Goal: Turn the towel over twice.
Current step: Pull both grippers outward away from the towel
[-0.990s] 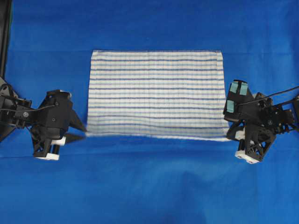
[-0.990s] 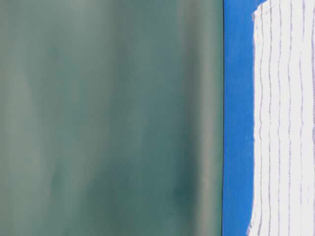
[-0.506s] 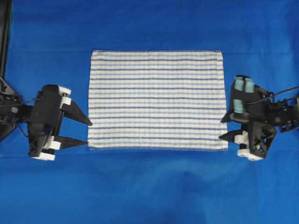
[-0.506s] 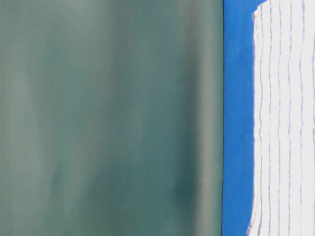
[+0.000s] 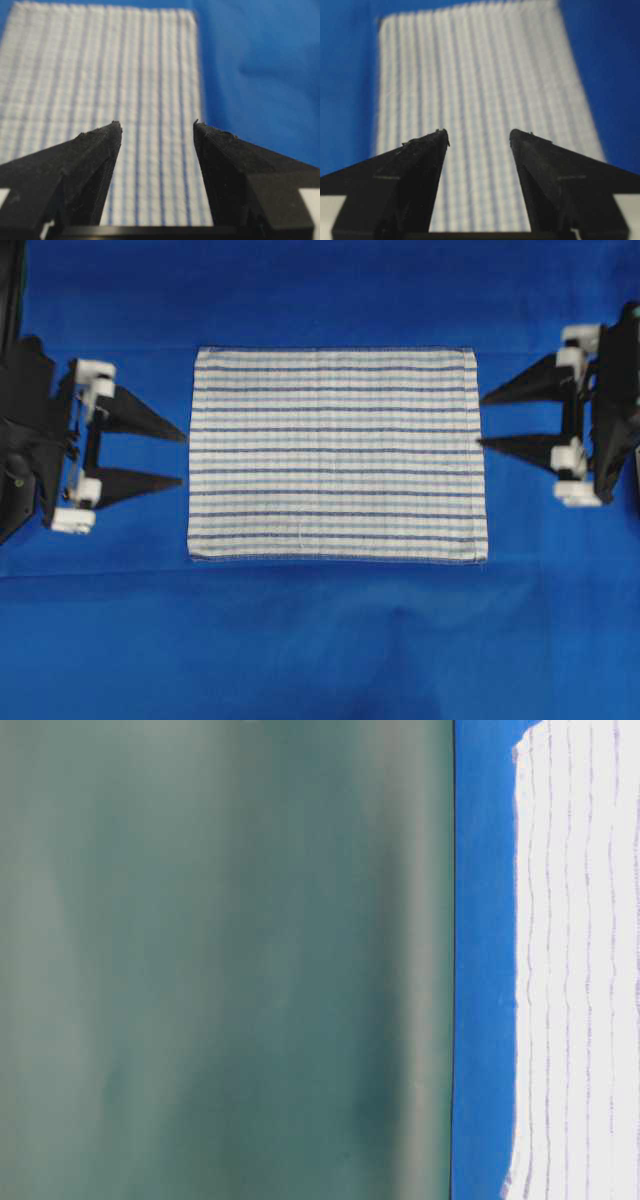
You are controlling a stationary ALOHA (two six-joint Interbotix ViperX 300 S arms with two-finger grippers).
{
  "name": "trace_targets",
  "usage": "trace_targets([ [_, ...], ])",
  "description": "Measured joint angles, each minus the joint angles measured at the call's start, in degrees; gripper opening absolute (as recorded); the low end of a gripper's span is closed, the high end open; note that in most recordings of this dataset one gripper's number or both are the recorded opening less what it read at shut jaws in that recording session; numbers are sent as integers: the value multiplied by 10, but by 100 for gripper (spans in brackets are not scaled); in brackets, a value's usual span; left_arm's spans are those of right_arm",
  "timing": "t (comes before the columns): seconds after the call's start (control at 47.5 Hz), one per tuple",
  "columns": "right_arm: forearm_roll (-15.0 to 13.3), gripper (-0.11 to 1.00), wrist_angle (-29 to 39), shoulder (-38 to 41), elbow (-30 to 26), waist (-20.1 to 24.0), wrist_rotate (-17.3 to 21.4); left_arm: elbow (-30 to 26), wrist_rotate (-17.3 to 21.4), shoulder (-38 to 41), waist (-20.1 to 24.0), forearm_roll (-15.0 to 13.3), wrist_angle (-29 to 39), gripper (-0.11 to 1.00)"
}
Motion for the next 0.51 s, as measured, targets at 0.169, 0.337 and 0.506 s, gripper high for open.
trace_targets([
  [0.169,-18,59,-28,-23,14,-33,-1,14,18,-47,24,1,-1,53],
  [0.337,-19,59,-49,-19,24,-49,1,23,28,-67,25,1,-1,53],
  [0.506,-19,59,-53,-20,24,-51,1,24,30,-62,33,2,-5,53],
])
